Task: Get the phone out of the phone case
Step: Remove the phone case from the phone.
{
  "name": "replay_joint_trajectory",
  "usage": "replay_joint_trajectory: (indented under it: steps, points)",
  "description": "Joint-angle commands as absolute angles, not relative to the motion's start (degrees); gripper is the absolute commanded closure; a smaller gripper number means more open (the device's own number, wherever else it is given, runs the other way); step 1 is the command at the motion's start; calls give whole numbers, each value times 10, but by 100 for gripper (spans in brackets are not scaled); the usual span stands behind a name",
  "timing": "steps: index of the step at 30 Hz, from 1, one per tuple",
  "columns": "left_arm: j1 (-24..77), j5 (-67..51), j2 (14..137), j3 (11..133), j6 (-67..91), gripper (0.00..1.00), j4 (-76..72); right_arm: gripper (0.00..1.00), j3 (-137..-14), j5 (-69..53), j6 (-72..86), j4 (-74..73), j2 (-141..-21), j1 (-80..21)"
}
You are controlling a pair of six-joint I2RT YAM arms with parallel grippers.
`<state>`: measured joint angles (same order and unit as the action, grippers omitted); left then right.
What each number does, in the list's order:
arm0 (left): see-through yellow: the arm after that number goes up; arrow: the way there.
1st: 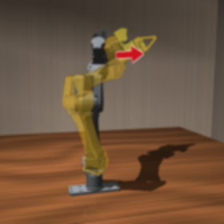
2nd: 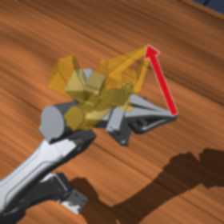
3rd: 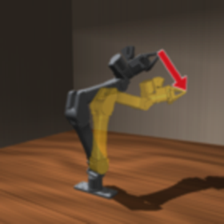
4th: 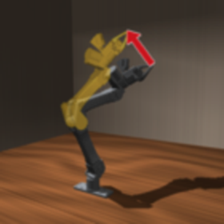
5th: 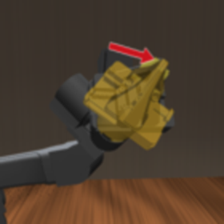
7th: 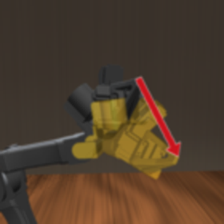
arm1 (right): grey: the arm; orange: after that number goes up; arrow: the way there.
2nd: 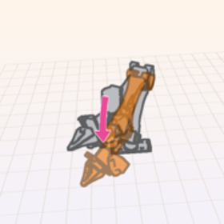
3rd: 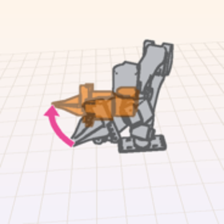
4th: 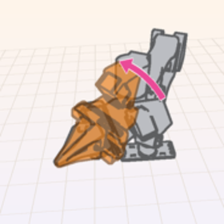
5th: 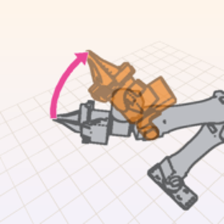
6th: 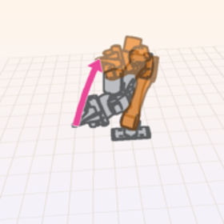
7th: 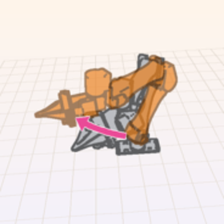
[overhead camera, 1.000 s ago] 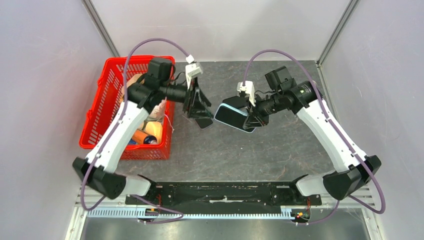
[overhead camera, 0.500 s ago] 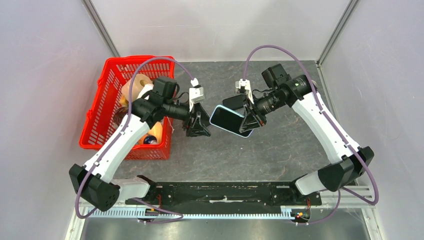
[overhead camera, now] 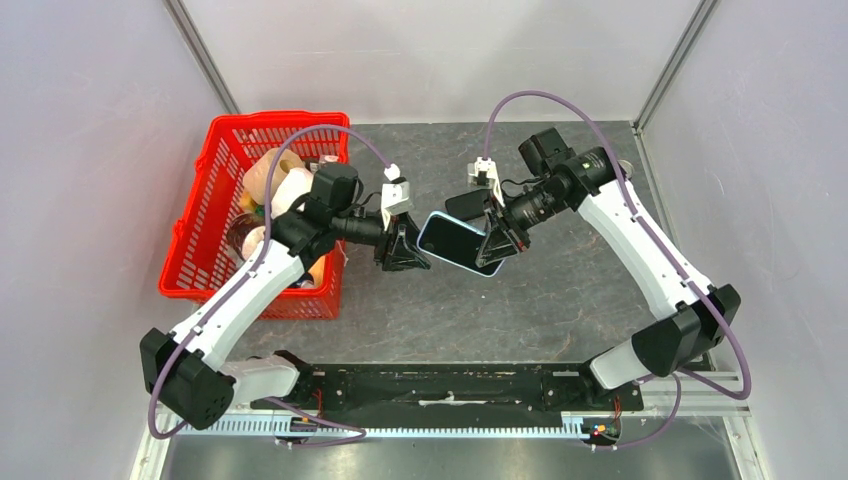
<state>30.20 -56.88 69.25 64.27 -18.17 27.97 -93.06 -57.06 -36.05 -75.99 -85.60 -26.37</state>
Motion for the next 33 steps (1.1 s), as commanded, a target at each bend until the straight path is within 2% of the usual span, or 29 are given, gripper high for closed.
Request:
replay_joint_trajectory:
  steps: [1, 6, 9, 11, 14, 22, 28, 33]
  points:
    - [308, -596, 681, 627, -152, 46, 210, 100, -953, -618, -371, -756, -860, -262]
    - [309, -609, 682, 621, -145, 50, 191, 100, -954, -616, -370, -756, -861, -263]
    - [310, -615, 684, 619, -146, 57, 187, 100, -954, -617, -370, -756, -862, -262]
    - [311, -619, 685, 616, -152, 70, 187, 100, -954, -620, -370, -756, -862, -263]
    - [312, -625, 686, 610, -175, 97, 188, 100, -954, -622, -370, -756, -864, -262]
    - [321, -651, 705, 630, -422, 98, 309, 100, -950, -656, -389, -771, -876, -262]
    - [334, -655, 760, 703, -727, 98, 496, 100, -956, -692, -443, -832, -903, -263]
    - [352, -617, 821, 760, -859, 98, 577, 100, -958, -703, -499, -883, -923, -272]
